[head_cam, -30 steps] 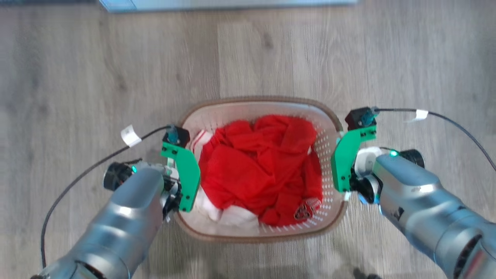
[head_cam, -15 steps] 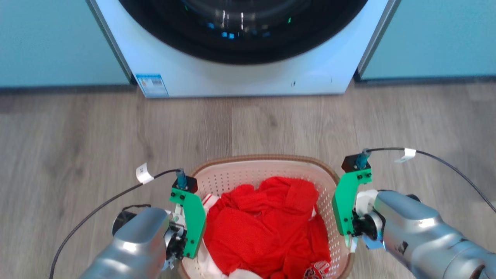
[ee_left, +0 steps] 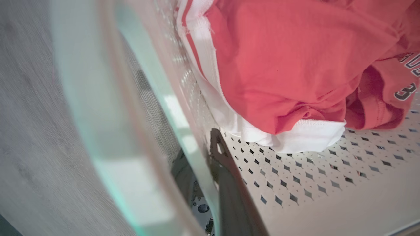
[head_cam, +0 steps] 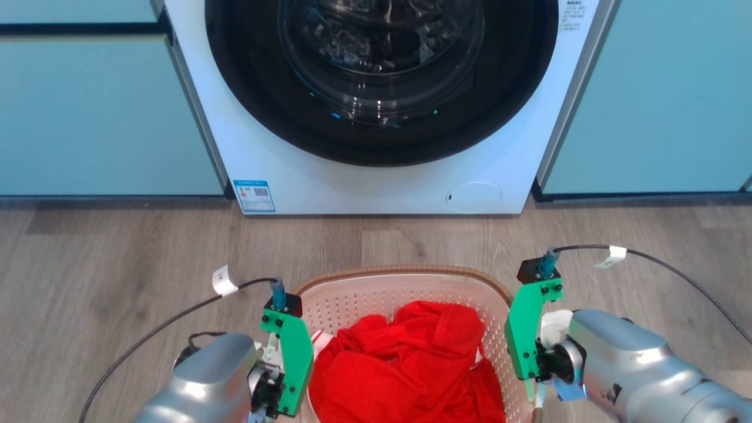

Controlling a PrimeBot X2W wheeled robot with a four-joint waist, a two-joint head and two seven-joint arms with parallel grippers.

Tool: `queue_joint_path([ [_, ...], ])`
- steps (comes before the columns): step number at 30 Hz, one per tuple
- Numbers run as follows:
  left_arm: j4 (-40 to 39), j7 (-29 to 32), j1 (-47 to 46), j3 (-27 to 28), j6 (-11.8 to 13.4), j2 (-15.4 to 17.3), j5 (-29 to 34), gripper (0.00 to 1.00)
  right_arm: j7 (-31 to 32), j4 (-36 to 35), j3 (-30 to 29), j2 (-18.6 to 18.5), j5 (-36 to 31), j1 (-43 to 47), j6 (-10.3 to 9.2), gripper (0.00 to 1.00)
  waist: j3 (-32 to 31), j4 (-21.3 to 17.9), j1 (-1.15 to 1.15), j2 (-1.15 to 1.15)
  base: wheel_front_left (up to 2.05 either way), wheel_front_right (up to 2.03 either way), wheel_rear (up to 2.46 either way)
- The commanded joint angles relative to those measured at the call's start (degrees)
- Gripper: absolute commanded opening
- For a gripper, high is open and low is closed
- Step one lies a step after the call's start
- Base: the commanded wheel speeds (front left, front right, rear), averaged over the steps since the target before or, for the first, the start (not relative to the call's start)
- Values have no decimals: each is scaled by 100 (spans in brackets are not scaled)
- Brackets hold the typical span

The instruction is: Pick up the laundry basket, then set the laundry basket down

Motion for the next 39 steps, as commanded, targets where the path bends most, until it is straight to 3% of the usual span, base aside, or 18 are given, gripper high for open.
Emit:
queue_joint_path([
  [1, -220, 60, -297, -16, -78, 29, 34, 0, -78, -192, -54, 56, -1, -209, 42, 0, -45, 16, 1, -1, 0, 0, 0],
  [39, -179, 146, -280, -411, -78, 38, -475, 0, 56, -167, -44, 141, 29, -101, 42, 0, -461, -42, 1, -1, 0, 0, 0],
])
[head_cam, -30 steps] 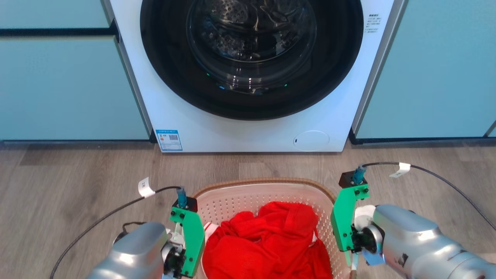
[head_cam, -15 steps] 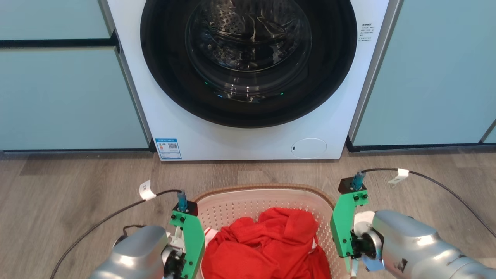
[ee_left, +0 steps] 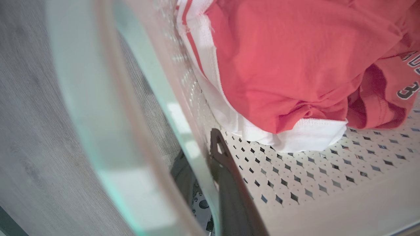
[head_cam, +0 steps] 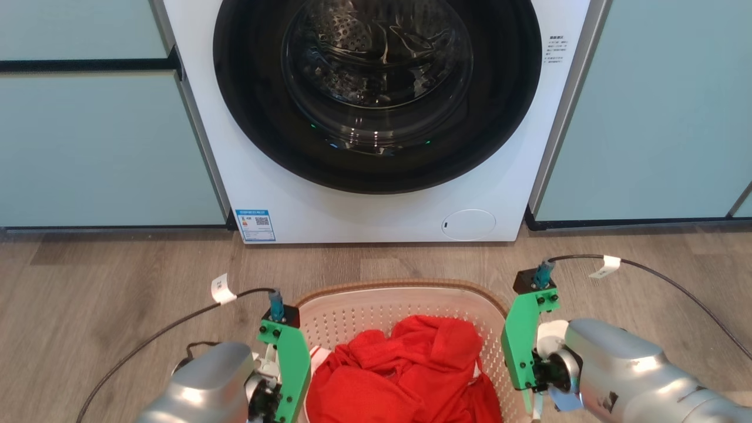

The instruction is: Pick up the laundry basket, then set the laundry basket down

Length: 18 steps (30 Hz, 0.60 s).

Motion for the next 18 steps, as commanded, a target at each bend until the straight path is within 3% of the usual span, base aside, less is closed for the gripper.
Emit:
queue_joint_path([
  [1, -176, 46, -314, 17, -78, -38, -6, 0, -49, -172, -54, 76, 1, -223, 42, 0, 7, 6, 1, 0, 0, 0, 0],
  [18, -149, 70, -346, 6, -78, -62, -85, 0, -17, -165, -54, 46, 15, -225, 42, 0, 10, 22, 1, 0, 0, 0, 0],
])
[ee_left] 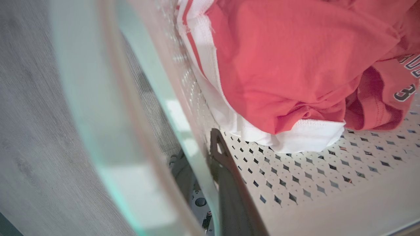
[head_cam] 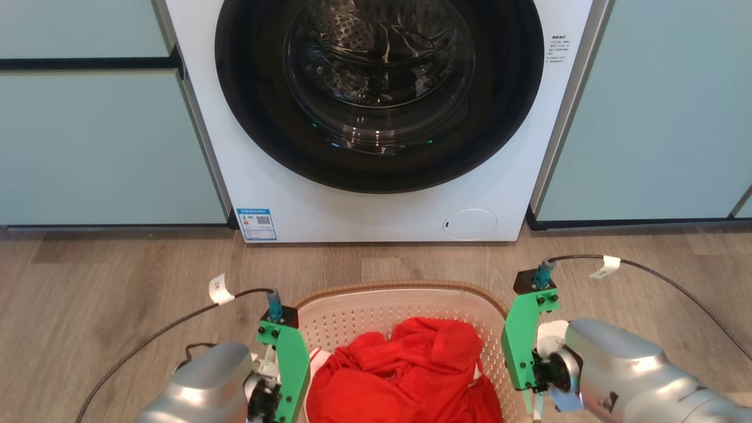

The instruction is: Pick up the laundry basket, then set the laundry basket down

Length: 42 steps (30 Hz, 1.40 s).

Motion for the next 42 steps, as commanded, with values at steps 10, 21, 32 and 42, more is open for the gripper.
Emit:
queue_joint_path([
  [10, -187, 37, -355, 21, -78, -52, 59, 0, -53, -147, -54, 54, 30, -229, 42, 0, 14, 1, 0, 0, 0, 0, 0],
  [21, -187, 30, -351, 20, -78, -52, 57, 0, -49, -146, -54, 55, 38, -225, 42, 0, 35, -6, 0, 0, 0, 0, 0],
  [32, -175, 28, -375, 20, -78, -46, 67, 0, -90, -157, -54, 40, 72, -233, 42, 0, 152, -13, 0, 0, 0, 0, 0],
  [42, -89, -178, -471, 20, -78, -73, 124, 0, -367, -134, -54, 64, 109, -333, 42, 0, 882, -118, 0, 0, 0, 0, 0],
])
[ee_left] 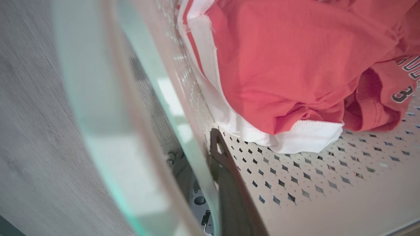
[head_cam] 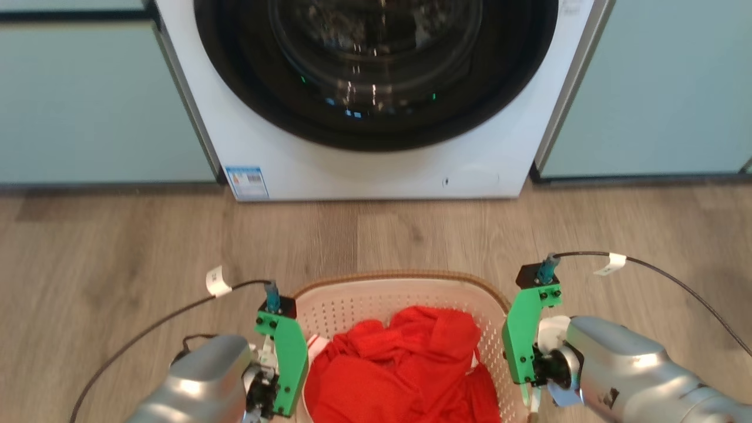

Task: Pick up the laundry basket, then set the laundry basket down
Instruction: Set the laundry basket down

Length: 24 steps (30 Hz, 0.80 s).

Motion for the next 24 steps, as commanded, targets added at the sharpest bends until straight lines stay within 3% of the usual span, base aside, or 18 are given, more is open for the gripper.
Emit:
queue_joint_path([
  [1, -136, -48, -398, 25, -78, -76, 87, 0, -153, -160, -54, 61, -66, -349, 42, 0, 346, -54, 0, 0, 0, 0, 0],
  [13, 264, -831, -1241, 25, -78, -149, 403, 0, -1134, -11, -92, 44, -198, -1241, 42, 0, 2548, -237, 0, 0, 0, 0, 0],
  [24, 776, -1730, -1808, 30, -78, -259, 650, 0, -1823, 230, -95, 276, -252, -1735, 42, 0, 3668, -416, 0, 0, 0, 0, 0],
])
